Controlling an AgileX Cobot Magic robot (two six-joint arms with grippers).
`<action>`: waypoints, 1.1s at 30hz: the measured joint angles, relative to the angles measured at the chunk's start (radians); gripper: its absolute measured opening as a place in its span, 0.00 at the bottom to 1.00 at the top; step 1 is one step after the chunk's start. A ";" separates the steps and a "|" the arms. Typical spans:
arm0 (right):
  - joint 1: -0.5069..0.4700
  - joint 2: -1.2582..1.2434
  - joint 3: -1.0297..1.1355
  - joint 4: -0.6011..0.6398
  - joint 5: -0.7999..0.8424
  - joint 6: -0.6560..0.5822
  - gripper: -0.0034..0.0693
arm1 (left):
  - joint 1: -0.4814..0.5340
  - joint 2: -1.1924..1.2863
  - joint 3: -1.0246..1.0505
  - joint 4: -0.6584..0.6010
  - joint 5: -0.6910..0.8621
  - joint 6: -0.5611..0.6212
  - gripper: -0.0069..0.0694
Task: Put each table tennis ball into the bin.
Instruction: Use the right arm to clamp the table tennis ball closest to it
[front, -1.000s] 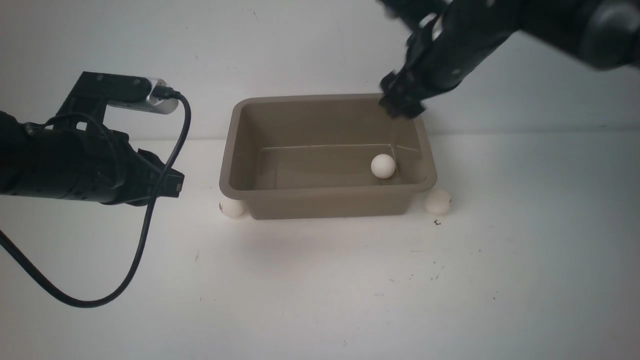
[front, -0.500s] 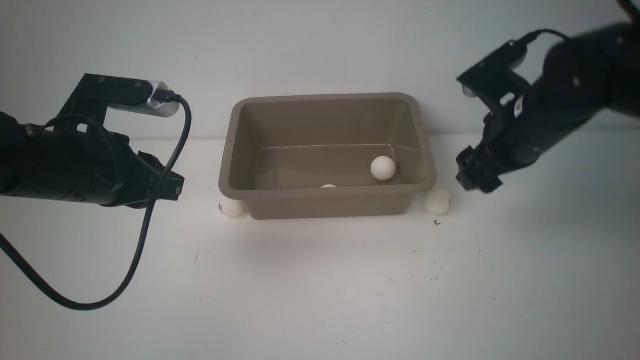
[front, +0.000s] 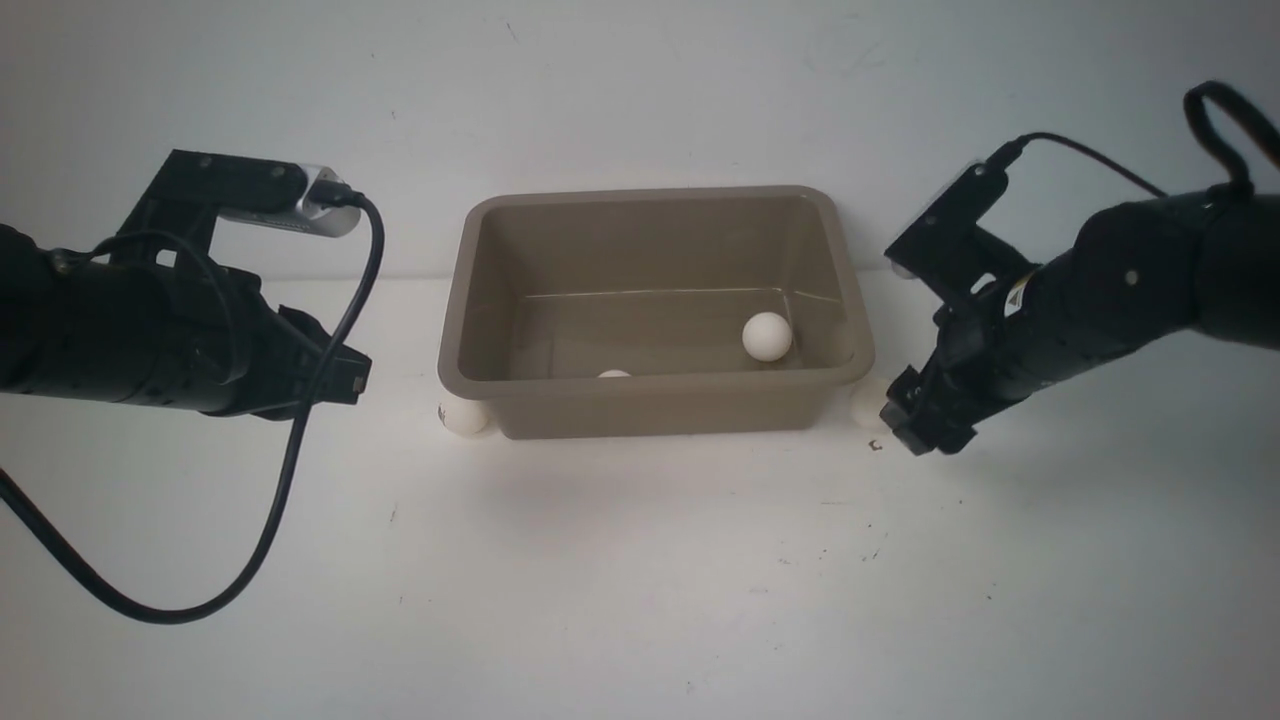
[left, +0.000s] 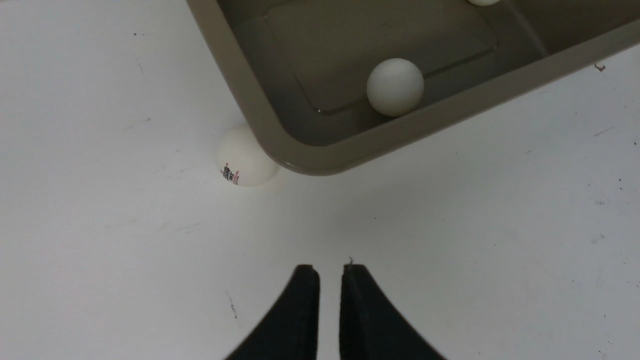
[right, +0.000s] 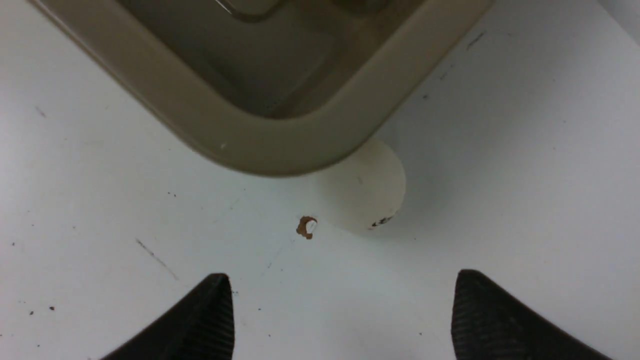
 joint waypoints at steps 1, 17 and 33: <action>0.000 0.005 0.000 0.011 -0.007 -0.013 0.78 | 0.000 0.000 0.000 0.000 0.001 0.000 0.16; 0.000 0.107 -0.011 0.092 -0.116 -0.108 0.78 | 0.000 0.000 0.000 0.002 0.002 0.000 0.16; -0.014 0.252 -0.151 0.092 -0.066 -0.089 0.58 | 0.000 0.000 0.000 0.008 0.029 0.000 0.16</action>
